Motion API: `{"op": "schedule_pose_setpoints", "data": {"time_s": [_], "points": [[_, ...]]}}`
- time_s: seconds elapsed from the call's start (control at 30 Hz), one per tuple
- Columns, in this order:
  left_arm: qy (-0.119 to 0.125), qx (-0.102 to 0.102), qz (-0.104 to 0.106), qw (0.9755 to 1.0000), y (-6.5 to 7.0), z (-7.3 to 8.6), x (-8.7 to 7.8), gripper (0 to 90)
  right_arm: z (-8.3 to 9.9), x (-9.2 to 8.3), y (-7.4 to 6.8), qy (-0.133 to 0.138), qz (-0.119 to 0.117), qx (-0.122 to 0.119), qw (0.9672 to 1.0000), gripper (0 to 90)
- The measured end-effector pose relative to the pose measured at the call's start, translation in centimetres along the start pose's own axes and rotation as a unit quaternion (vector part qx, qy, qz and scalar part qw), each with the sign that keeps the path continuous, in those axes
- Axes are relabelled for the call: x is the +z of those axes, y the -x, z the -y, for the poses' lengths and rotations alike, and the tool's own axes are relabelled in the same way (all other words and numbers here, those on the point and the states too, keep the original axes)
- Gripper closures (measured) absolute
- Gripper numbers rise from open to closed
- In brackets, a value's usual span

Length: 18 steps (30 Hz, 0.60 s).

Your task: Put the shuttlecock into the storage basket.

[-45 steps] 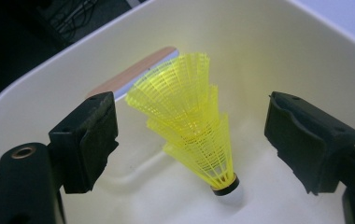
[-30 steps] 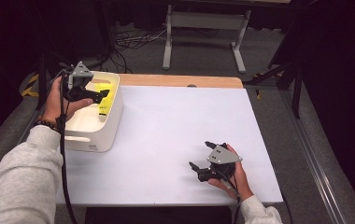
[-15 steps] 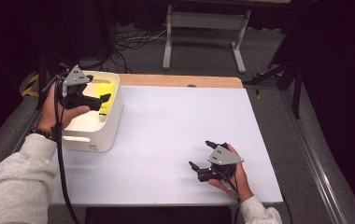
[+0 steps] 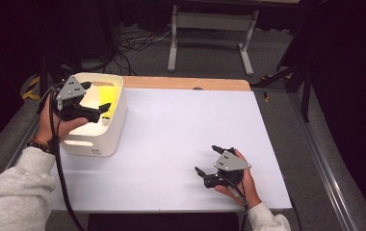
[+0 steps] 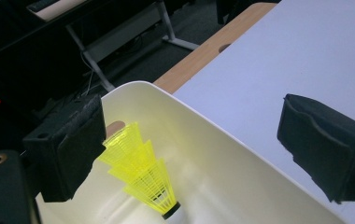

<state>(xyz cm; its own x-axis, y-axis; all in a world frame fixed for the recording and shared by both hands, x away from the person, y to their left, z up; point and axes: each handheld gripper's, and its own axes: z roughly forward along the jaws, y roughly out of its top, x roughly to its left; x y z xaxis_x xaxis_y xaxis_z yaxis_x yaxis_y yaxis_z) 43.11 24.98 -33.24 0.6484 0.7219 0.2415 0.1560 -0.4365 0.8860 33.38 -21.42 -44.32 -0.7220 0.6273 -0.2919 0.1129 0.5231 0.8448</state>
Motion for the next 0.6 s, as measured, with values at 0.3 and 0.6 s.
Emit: {"op": "schedule_pose_setpoints", "data": {"time_s": [0.3, 0.6], "points": [[0.029, -0.002, 0.016, 0.9995, 0.7, 0.9, -1.2, 7.0, 0.0, 0.3, -0.4, -0.007, -0.001, -0.01, 0.9999, 10.0], [0.044, -0.002, 0.025, 0.9987, 1.6, 1.3, -1.9, 7.2, 0.0, 0.4, -0.5, -0.009, -0.002, -0.009, 0.9999, 10.0]]}}
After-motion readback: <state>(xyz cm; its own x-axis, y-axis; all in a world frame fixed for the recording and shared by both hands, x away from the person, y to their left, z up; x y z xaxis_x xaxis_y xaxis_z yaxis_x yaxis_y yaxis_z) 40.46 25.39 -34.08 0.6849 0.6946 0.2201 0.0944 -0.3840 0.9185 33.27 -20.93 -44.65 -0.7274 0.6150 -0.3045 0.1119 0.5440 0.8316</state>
